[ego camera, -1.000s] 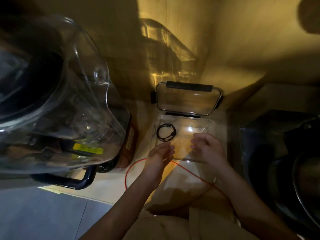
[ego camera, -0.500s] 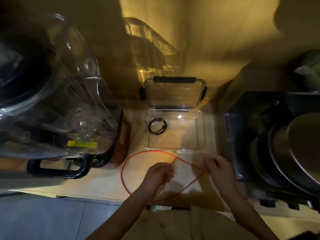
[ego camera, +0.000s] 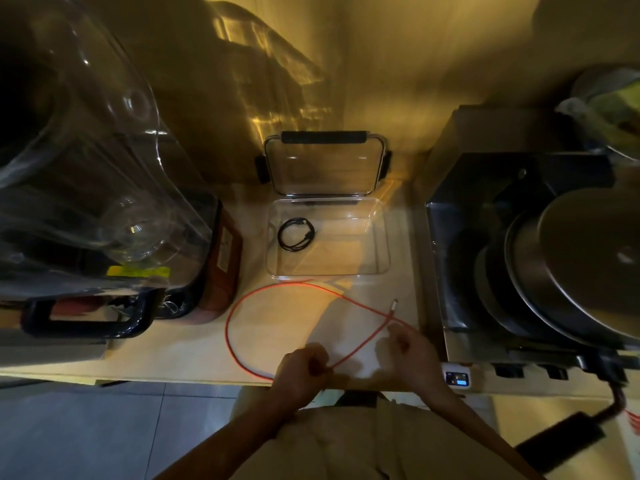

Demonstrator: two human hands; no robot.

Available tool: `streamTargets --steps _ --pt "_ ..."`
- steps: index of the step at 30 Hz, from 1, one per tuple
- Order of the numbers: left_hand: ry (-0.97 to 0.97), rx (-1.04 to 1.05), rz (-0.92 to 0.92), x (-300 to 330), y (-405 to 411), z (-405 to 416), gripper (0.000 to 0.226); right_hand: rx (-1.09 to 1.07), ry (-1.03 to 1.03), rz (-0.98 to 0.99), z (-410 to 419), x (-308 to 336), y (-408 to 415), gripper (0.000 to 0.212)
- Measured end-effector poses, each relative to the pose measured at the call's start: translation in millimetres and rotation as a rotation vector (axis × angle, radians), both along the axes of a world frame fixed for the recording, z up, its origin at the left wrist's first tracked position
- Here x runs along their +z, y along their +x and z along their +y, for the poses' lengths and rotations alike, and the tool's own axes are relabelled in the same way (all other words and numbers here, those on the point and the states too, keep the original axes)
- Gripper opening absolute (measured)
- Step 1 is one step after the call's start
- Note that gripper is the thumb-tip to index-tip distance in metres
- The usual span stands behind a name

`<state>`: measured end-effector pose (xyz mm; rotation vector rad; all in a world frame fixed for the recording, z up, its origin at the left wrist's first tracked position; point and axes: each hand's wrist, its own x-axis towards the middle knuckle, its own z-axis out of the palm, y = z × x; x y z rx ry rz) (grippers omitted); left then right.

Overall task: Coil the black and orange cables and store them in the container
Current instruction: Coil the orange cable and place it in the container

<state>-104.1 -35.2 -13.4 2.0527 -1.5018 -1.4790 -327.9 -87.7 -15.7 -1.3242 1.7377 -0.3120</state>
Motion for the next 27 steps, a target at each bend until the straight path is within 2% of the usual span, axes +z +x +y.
streamTargets --steps 2,5,7,10,15,20,26,27 --pt "-0.012 -0.07 -0.069 -6 1 5 0.025 0.111 -0.058 0.03 3 -4 5 0.031" --pt "-0.052 -0.134 -0.186 -12 1 10 0.015 0.173 -0.084 0.01 8 -10 11 0.033" --pt "-0.07 -0.171 -0.252 -13 1 12 0.017 0.208 -0.085 0.002 10 -14 13 0.034" --pt "-0.079 -0.197 -0.308 -18 1 15 0.021 0.323 -0.132 0.087 10 -19 14 0.033" --pt "-0.118 -0.292 -0.346 -19 -2 19 0.024 0.512 -0.196 0.264 6 -22 12 0.031" --pt "-0.155 -0.335 -0.354 -18 3 22 0.019 0.638 -0.233 0.341 5 -24 12 0.026" --pt "-0.193 -0.231 -0.301 -10 12 22 0.004 0.719 -0.336 0.403 1 -25 18 0.013" --pt "-0.19 -0.188 -0.293 -9 16 23 0.011 0.709 -0.367 0.387 -1 -25 19 0.01"
